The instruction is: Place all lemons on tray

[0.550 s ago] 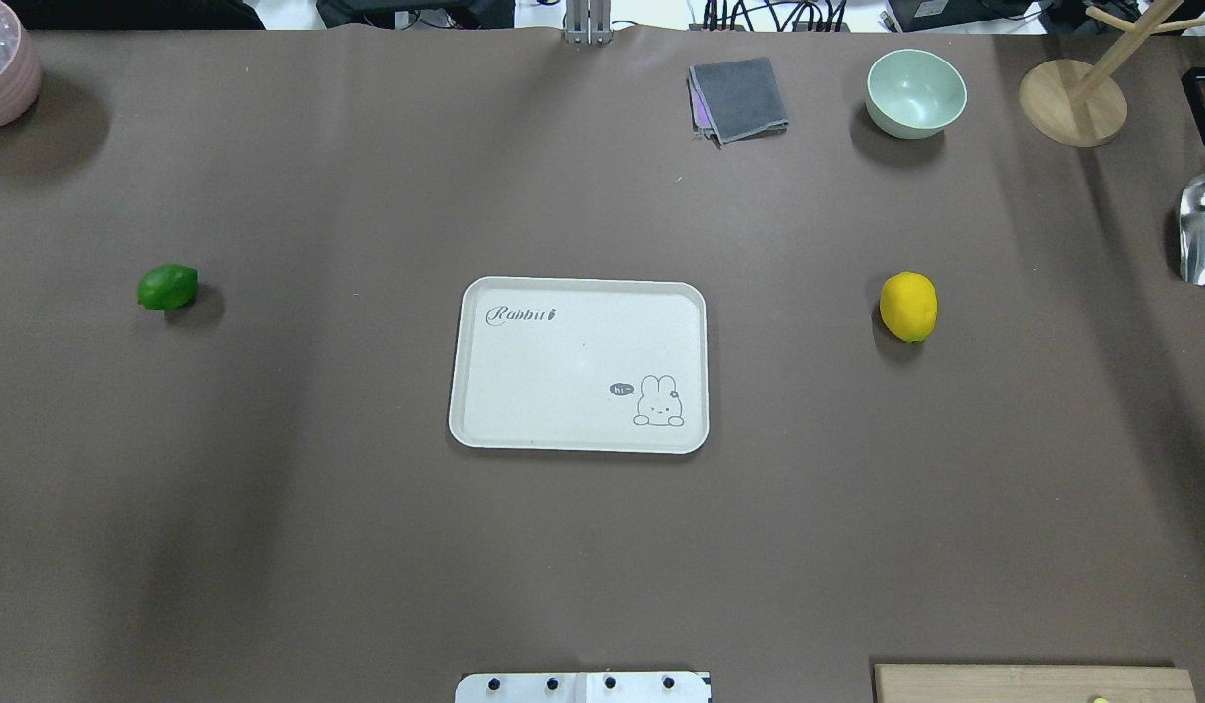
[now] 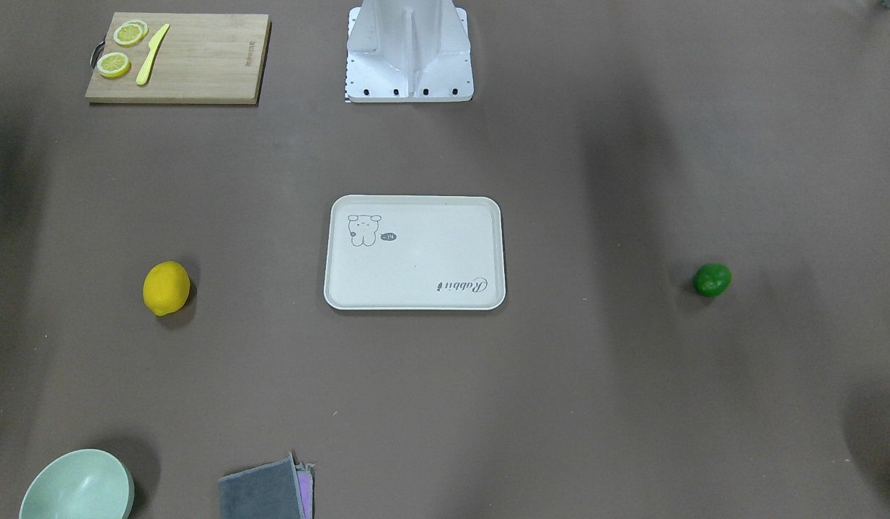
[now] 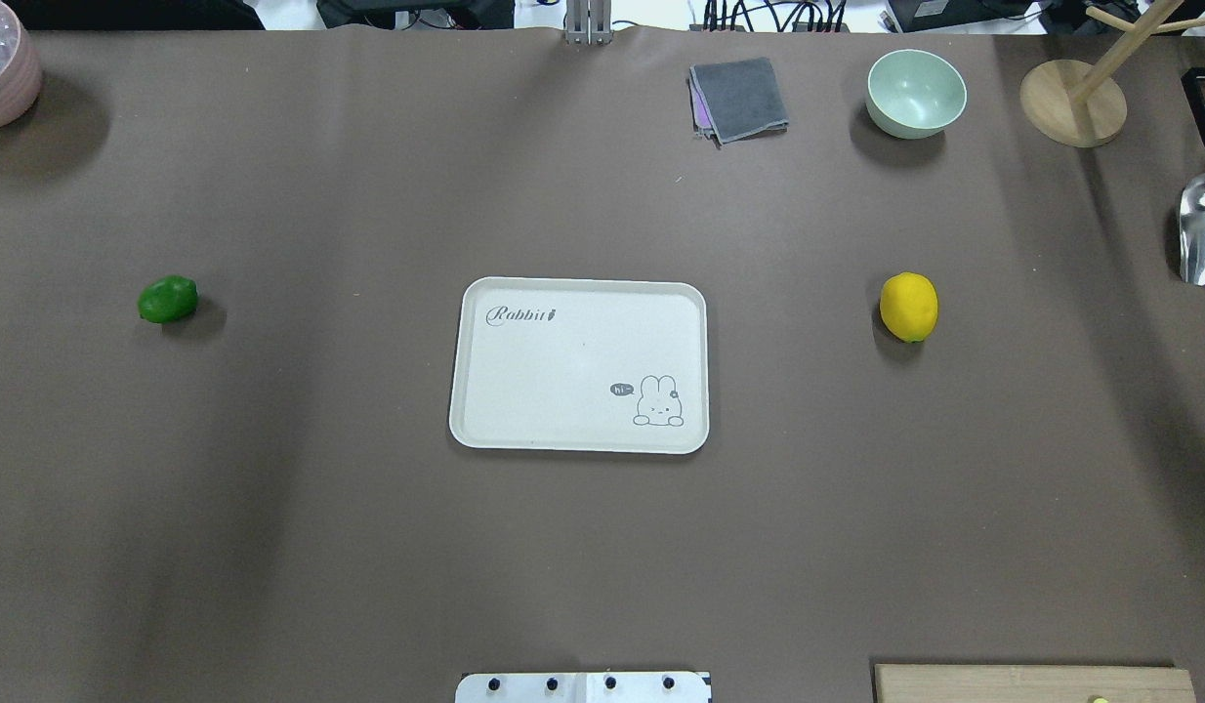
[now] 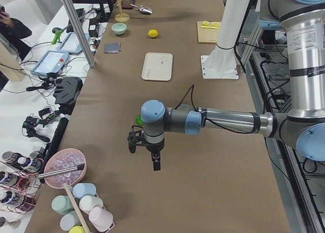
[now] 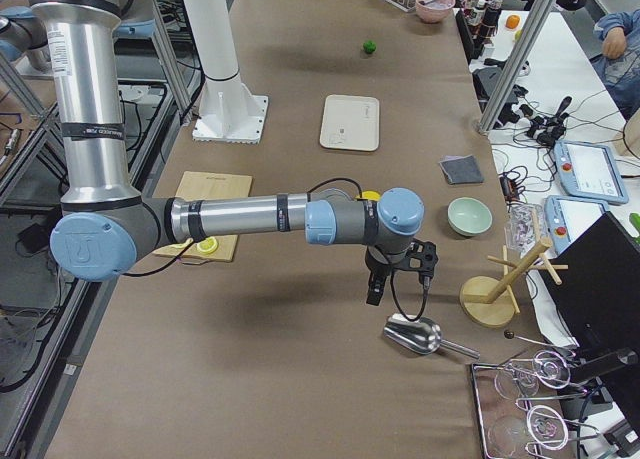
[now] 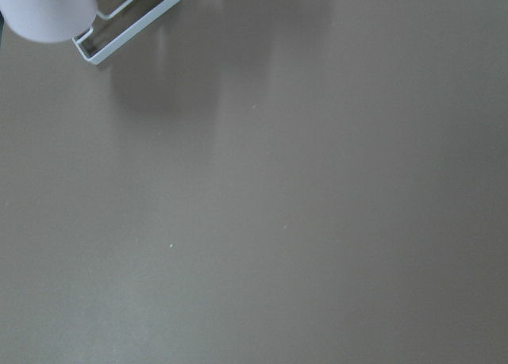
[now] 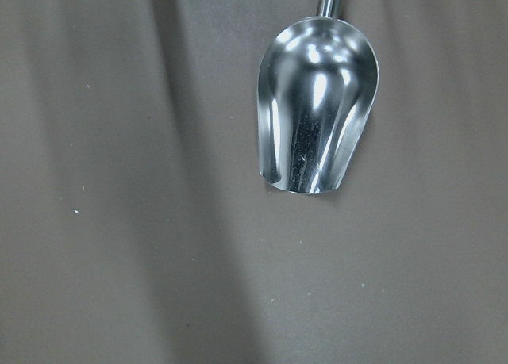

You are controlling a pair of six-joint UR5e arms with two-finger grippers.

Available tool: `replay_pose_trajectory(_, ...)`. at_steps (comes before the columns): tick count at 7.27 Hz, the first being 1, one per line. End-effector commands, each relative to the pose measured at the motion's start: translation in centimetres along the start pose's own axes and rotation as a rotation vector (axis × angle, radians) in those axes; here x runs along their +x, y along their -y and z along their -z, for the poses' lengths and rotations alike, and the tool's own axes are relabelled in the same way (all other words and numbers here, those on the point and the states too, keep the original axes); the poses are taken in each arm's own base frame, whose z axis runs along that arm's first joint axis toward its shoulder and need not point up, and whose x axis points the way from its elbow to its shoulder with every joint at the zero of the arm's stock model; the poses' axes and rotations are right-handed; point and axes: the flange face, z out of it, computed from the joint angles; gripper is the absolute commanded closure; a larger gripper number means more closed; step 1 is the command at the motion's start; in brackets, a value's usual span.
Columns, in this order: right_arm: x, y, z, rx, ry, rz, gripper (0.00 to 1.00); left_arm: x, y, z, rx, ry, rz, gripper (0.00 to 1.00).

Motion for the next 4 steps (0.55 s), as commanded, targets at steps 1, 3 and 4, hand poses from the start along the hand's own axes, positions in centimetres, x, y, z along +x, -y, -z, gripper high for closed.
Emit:
replay_pose_trajectory(1, -8.5, 1.7, -1.8, -0.066, 0.022, 0.09, 0.0, -1.0, -0.2, -0.1, -0.006, -0.012, 0.022, 0.02)
replay_pose_trajectory(3, -16.2, 2.4, -3.9, -0.102, 0.026, 0.11, 0.0, -1.1, -0.4, -0.1, -0.014, -0.042, 0.034, 0.02)
replay_pose_trajectory(4, -19.4, 2.0, -5.3, -0.12, 0.022, 0.09, 0.0, -0.8, -0.2, 0.3, -0.004, -0.044, 0.026, 0.02)
